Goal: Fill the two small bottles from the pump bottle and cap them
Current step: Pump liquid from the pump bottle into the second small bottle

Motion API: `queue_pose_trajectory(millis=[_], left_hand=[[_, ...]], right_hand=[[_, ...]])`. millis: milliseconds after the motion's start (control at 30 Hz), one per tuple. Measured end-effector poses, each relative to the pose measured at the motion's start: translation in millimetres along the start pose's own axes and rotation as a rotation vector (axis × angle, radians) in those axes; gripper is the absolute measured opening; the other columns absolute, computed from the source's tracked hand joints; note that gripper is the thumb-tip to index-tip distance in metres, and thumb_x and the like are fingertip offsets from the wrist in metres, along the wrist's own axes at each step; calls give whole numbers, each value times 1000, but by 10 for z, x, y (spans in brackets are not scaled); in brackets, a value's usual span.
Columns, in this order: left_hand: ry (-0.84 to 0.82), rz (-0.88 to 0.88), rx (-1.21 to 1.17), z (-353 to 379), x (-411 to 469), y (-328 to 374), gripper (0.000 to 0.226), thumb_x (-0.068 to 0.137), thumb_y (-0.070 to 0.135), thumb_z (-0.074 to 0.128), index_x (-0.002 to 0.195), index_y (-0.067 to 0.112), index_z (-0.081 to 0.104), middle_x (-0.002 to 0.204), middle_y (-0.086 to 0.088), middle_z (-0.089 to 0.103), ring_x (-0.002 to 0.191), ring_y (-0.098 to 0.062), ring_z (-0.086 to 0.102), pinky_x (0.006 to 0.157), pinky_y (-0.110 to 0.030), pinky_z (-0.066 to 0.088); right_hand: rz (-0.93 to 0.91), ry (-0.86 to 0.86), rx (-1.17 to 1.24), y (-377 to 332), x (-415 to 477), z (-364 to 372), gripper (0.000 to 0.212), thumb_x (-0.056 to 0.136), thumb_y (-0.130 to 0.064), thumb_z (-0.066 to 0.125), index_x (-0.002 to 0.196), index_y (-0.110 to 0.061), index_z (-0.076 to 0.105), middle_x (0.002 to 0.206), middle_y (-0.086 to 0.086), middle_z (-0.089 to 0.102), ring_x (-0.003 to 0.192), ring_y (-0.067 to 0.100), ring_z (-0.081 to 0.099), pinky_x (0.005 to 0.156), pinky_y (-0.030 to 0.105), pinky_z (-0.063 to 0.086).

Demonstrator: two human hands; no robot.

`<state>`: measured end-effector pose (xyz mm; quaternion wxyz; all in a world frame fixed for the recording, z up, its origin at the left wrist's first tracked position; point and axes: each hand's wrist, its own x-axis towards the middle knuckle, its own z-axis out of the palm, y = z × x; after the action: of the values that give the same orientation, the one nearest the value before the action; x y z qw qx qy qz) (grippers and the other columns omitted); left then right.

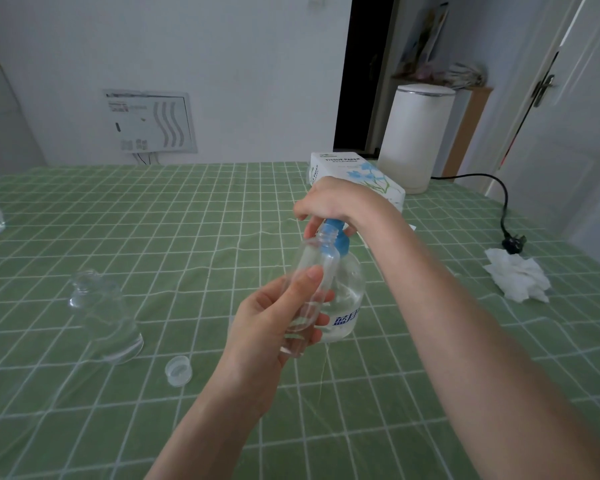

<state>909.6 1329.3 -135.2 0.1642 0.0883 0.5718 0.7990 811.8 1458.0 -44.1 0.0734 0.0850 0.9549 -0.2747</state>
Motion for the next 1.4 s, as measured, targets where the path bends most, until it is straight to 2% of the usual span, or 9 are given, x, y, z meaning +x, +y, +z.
queue_pose_trajectory(millis=[67, 167, 233, 333, 433, 700, 1000, 1200, 1400], left_hand=[[4, -4, 4, 0, -1, -4, 39, 62, 52, 71, 83, 20, 78, 80, -6, 72, 57, -9, 59, 60, -26, 44], [3, -3, 4, -2, -8, -6, 41, 61, 53, 72, 84, 20, 78, 81, -6, 73, 58, -9, 59, 60, -26, 44], [6, -5, 5, -7, -7, -8, 39, 63, 53, 76, 84, 20, 78, 82, -6, 73, 58, -9, 59, 60, -26, 44], [6, -19, 0, -8, -6, -18, 37, 64, 51, 76, 83, 19, 78, 82, -5, 73, 58, -8, 60, 59, -25, 45], [4, -16, 2, -13, -7, -22, 34, 69, 49, 74, 84, 19, 78, 82, -6, 73, 58, -8, 60, 60, -25, 46], [7, 0, -1, -7, -3, 3, 32, 66, 50, 70, 80, 22, 78, 77, -5, 72, 56, -8, 59, 60, -26, 43], [4, -2, -10, -7, -4, 10, 31, 69, 48, 76, 78, 19, 77, 78, -6, 72, 56, -8, 59, 58, -25, 43], [12, -16, -6, -13, -14, -18, 34, 67, 48, 70, 82, 19, 78, 79, -7, 72, 57, -8, 59, 60, -27, 43], [10, -17, -16, -1, -14, -10, 30, 69, 45, 70, 79, 18, 78, 81, -6, 73, 56, -7, 60, 56, -22, 47]], right_hand=[[5, -6, 2, 2, 3, 6, 10, 92, -19, 53, 94, -14, 61, 114, 7, 71, 83, 22, 56, 54, 23, 39], [13, -5, -4, -4, 19, 8, 11, 91, -18, 53, 82, -16, 58, 113, 7, 72, 80, 21, 57, 55, 23, 39], [23, -11, -17, -2, 27, 28, 12, 91, -18, 53, 91, -12, 63, 116, 9, 71, 80, 22, 56, 60, 23, 41], [40, -23, -13, 29, 30, 75, 30, 91, -18, 53, 116, -6, 64, 121, 11, 69, 79, 22, 54, 69, 28, 43], [31, -19, -6, 25, 22, 93, 35, 92, -17, 52, 122, -3, 61, 123, 13, 68, 78, 21, 53, 66, 28, 42], [0, 66, -10, 1, 22, 24, 28, 92, -21, 50, 112, -6, 63, 110, 10, 72, 73, 21, 54, 59, 25, 40], [52, 27, 8, -3, 32, 33, 30, 91, -22, 53, 115, -8, 62, 112, 9, 72, 79, 22, 58, 61, 26, 42], [70, 20, 5, 21, 30, 100, 32, 90, -20, 52, 117, -6, 62, 114, 10, 69, 79, 24, 57, 67, 29, 45], [39, 50, -18, 20, 3, 74, 30, 92, -22, 51, 113, -5, 63, 110, 10, 70, 80, 23, 57, 60, 26, 40]])
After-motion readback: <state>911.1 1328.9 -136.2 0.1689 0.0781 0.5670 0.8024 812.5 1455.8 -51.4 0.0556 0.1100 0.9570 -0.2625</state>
